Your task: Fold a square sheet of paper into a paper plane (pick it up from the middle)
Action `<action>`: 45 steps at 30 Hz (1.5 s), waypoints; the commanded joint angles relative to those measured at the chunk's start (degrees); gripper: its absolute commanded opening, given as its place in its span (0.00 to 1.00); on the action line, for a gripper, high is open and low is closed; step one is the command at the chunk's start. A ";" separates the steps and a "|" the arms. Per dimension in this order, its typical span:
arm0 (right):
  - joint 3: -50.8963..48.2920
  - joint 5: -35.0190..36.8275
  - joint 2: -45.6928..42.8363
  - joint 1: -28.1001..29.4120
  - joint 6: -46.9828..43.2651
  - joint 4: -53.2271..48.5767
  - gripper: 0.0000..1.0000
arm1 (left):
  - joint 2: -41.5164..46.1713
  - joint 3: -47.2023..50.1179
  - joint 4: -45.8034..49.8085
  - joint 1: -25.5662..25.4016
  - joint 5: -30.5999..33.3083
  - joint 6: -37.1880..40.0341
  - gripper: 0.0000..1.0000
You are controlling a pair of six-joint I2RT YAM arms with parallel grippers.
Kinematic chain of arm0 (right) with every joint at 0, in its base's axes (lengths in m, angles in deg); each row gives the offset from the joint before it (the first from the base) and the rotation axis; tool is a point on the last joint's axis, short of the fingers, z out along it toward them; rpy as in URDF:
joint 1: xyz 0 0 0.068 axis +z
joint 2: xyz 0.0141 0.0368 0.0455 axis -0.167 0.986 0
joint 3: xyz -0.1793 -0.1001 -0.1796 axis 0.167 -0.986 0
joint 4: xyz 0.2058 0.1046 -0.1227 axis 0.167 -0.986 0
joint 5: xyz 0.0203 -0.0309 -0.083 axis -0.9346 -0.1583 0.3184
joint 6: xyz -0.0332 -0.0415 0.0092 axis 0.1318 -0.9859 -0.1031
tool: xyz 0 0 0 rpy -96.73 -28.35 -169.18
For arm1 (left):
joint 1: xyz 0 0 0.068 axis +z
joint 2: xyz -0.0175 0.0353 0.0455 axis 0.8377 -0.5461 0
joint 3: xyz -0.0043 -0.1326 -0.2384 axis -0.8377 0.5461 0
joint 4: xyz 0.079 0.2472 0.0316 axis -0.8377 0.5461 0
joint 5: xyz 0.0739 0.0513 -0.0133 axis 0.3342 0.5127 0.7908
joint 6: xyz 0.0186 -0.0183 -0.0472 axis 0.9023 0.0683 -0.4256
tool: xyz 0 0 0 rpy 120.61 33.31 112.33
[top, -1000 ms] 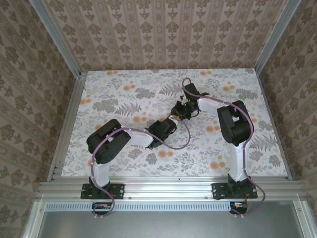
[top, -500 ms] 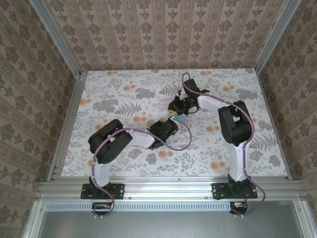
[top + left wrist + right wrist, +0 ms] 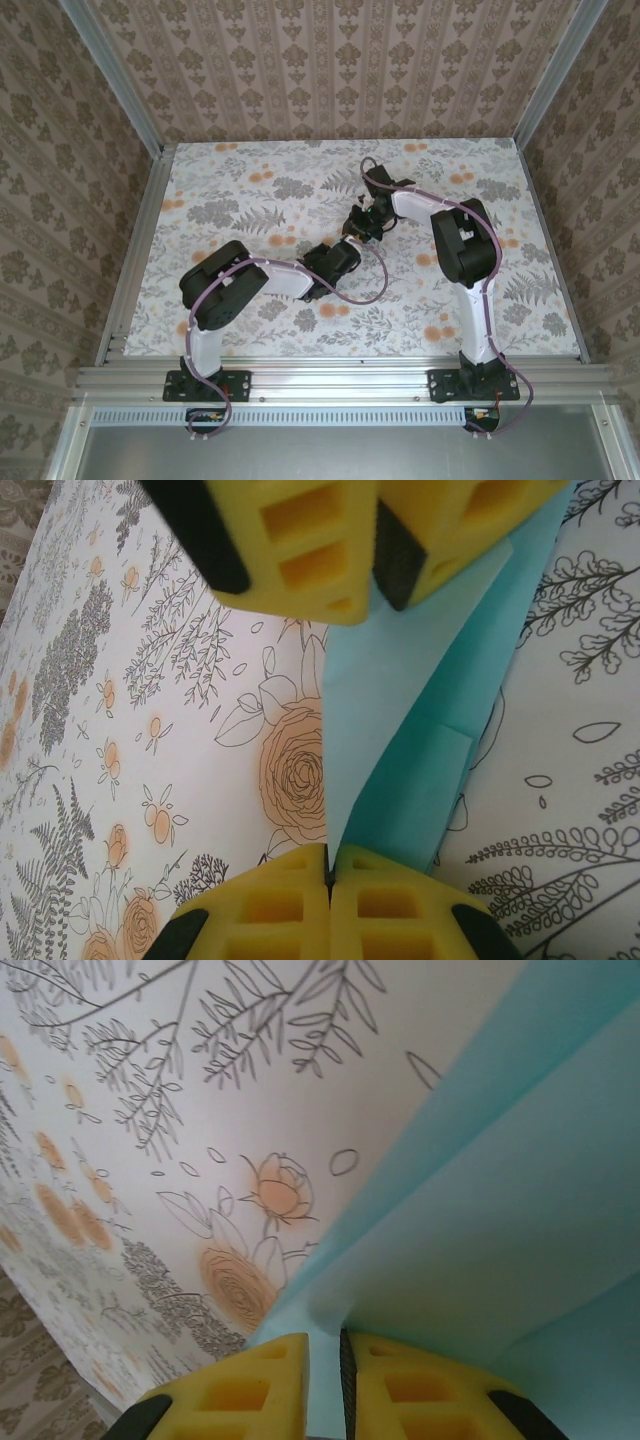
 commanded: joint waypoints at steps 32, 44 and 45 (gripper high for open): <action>1.26 4.64 3.85 -0.56 -3.84 -2.85 0.17 | 21.74 3.81 18.50 9.98 -26.15 -14.12 0.55; -0.67 3.21 2.88 -0.73 -4.65 -0.25 0.17 | 13.09 0.23 7.77 24.24 -61.83 -38.33 0.27; -0.84 3.08 2.71 -0.74 -4.61 0.11 0.17 | 11.71 -0.27 6.82 24.87 -63.50 -39.59 0.26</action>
